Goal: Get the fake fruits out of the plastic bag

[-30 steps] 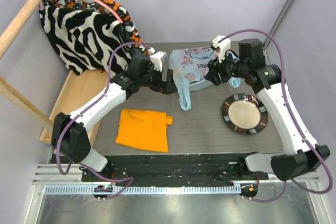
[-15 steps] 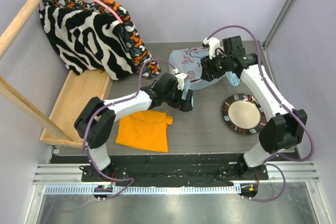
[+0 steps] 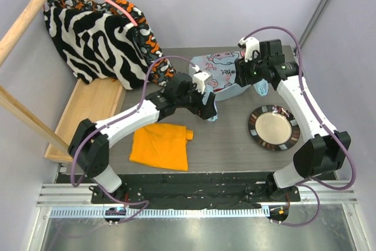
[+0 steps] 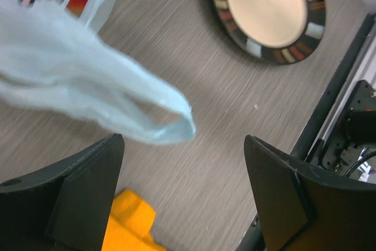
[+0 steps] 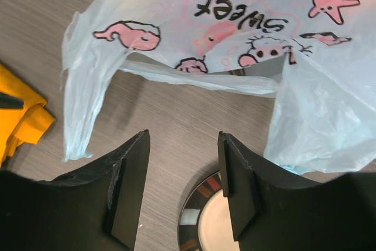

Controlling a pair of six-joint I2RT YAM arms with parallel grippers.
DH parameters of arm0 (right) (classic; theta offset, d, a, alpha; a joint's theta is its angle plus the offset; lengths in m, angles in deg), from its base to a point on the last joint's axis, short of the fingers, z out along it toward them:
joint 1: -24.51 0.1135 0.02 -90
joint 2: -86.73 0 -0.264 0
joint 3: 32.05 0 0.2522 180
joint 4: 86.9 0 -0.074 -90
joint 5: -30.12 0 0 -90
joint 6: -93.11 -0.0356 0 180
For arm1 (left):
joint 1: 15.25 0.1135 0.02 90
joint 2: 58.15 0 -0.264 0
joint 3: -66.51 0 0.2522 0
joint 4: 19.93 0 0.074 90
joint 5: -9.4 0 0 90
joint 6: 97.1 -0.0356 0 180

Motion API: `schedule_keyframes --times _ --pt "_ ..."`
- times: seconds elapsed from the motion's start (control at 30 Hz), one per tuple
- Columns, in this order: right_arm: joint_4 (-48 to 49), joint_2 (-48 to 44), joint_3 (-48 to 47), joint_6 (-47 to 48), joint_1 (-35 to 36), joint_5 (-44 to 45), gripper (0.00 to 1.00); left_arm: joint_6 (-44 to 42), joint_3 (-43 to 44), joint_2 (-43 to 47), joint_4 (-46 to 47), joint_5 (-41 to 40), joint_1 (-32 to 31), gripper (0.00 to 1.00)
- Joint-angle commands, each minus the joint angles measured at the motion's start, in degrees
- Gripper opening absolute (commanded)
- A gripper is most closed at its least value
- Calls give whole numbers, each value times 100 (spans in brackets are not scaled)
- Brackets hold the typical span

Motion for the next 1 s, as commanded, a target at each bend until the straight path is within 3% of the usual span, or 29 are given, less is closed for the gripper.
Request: schedule_keyframes --times 0.0,0.2,0.3,0.4,0.43,0.53,0.67,0.83,0.97 --pt "262 187 -299 -242 -94 220 57 -106 566 -736 377 734 -20 87" --pt "254 275 -493 -198 -102 264 57 474 1050 -1668 0 287 -143 90" --pt "280 240 -405 -137 -111 238 57 588 1191 -1923 61 348 -143 86" --pt "315 301 -282 -41 -111 151 56 440 1314 -1933 386 742 -90 53" --pt "324 336 -299 -14 -111 106 56 404 1358 -1880 395 891 -64 31" --pt "289 643 -500 -23 -102 -271 49 482 1455 -1477 237 1314 217 0" --pt "289 960 -721 -40 -85 -719 43 1448 1192 -712 842 1885 946 0" --pt "631 1197 -494 -23 47 -878 40 1589 1551 -535 676 2315 1219 0" --pt "1595 1548 -159 -128 257 -92 39 1888 1849 -754 738 2633 1412 0"
